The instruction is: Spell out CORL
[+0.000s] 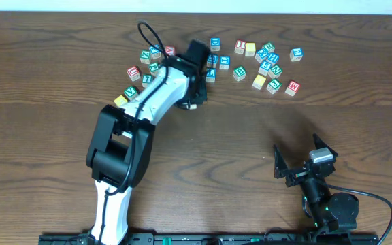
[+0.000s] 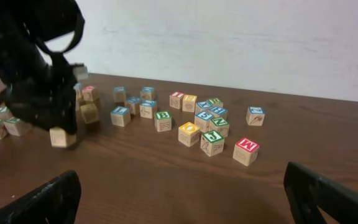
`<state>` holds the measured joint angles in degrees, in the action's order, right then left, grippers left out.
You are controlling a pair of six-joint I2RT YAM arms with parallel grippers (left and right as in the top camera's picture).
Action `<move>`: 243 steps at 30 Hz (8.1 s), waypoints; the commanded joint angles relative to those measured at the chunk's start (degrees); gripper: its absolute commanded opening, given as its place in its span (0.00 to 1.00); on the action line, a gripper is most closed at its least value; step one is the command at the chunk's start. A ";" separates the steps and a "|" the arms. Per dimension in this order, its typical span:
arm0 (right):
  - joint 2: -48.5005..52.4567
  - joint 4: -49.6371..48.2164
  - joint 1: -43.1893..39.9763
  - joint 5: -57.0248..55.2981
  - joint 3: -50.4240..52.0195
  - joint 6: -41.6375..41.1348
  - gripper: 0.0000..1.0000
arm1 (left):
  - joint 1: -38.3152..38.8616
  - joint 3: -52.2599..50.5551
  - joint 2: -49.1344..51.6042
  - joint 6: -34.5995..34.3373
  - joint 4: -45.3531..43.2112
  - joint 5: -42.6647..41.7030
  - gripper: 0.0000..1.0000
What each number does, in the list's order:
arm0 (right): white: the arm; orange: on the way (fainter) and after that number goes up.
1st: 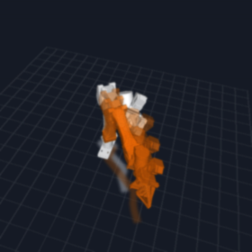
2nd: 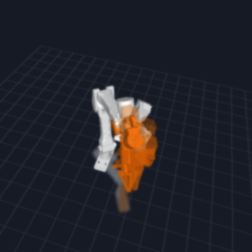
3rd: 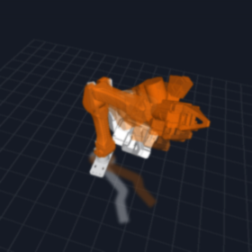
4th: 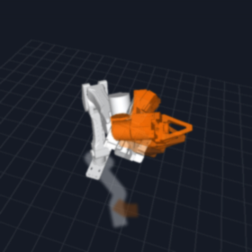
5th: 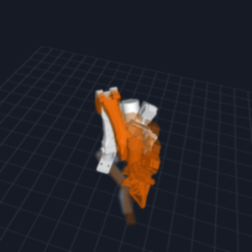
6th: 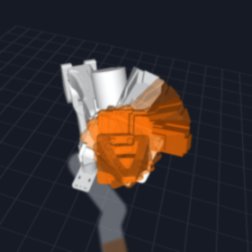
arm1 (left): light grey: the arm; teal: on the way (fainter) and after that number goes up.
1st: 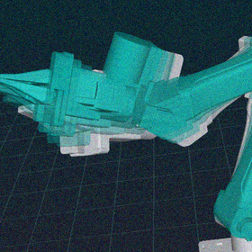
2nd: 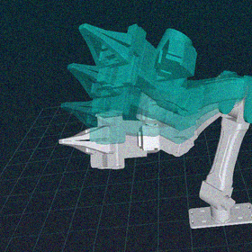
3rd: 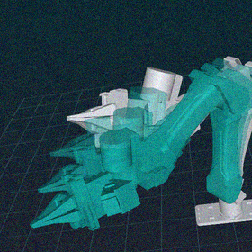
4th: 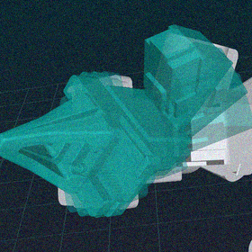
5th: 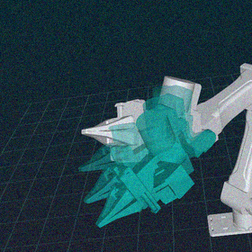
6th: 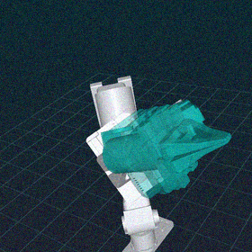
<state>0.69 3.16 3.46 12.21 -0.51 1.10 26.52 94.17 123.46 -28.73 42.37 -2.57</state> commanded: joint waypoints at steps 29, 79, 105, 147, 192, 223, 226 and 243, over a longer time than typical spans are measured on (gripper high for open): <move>-0.35 0.07 -0.04 0.22 0.20 -0.42 0.99 | 0.92 -4.42 0.79 -1.29 -5.73 0.66 0.50; -0.37 0.07 -0.04 0.20 0.20 -0.42 0.99 | -3.32 -3.56 -20.41 11.15 5.75 2.14 0.75; 4.68 -7.15 -0.81 0.13 -7.28 1.99 0.99 | -3.37 -3.56 -20.41 12.68 4.92 2.16 0.75; 86.31 40.09 -0.04 8.50 -78.75 3.61 0.99 | -13.97 -1.73 -34.47 14.95 8.41 2.10 0.75; 128.06 56.59 9.27 -8.66 -116.74 -34.25 0.64 | -13.97 -1.79 -34.40 14.95 8.48 2.12 0.76; 133.37 57.88 9.22 -13.86 -116.74 -34.25 0.59 | -13.97 -1.86 -34.40 14.95 8.63 2.12 0.76; 133.52 57.64 9.22 -14.08 -116.21 -34.29 0.58 | -13.97 -1.97 -34.40 14.95 8.63 2.12 0.75; 133.52 54.29 9.14 -15.34 -112.04 -34.93 0.52 | -13.97 -2.05 -34.40 14.95 8.63 2.12 0.76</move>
<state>133.14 57.52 12.82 -1.56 -113.49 -33.89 12.58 91.44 89.65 -14.72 50.81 -1.13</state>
